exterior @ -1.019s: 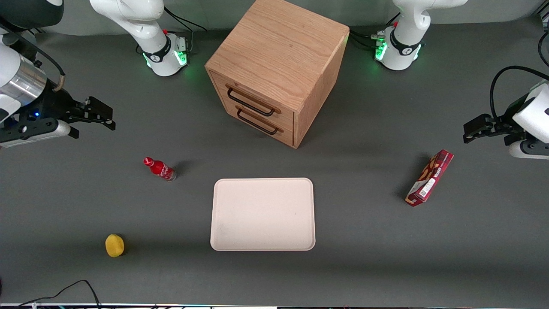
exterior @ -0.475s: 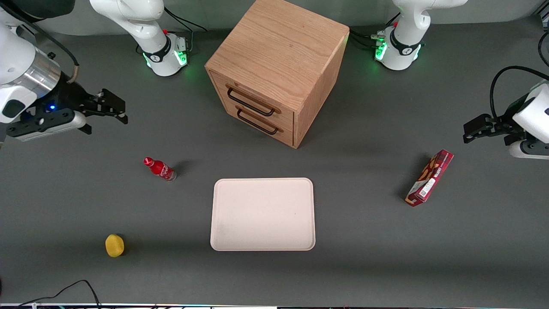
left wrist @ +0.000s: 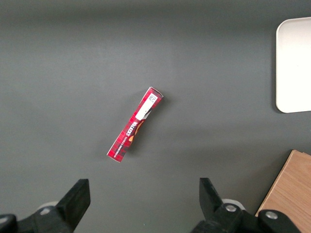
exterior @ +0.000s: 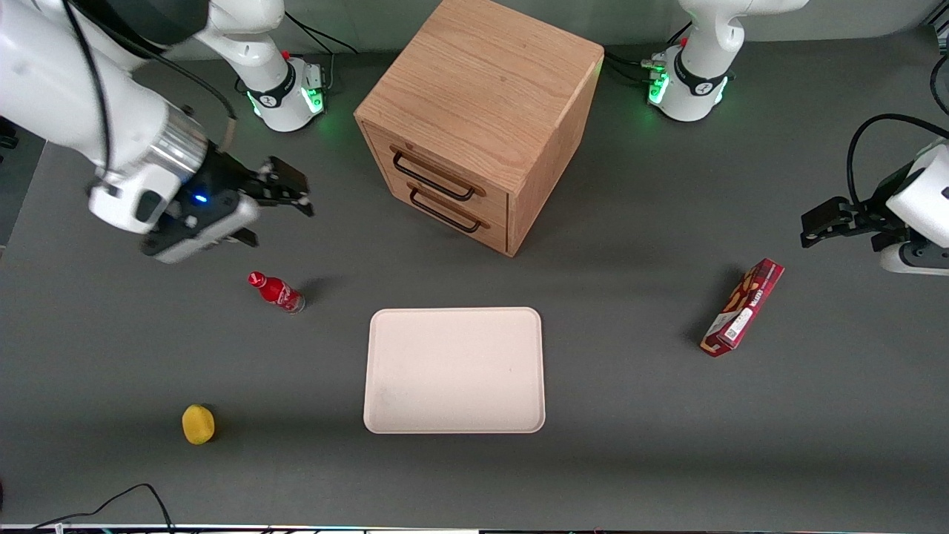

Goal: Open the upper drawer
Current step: 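Move the right gripper from rest toward the wooden cabinet's drawers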

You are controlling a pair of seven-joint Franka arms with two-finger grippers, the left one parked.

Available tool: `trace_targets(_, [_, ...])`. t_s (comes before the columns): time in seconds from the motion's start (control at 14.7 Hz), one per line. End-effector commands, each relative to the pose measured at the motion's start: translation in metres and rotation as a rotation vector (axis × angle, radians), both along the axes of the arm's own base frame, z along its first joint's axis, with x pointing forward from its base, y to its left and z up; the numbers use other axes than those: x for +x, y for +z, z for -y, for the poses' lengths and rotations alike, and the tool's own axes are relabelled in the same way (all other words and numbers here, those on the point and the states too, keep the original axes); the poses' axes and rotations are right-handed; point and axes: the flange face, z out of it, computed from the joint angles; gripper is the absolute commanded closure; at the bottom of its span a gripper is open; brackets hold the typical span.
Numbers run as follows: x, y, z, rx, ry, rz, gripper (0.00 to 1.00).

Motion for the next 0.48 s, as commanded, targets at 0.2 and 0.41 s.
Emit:
trace_targets(0.2, [0.028, -0.024, -0.033, 0.023, 0.043, -0.007, 0.0])
trace_targets(0.41, [0.028, -0.038, -0.05, -0.006, 0.071, -0.004, 0.0])
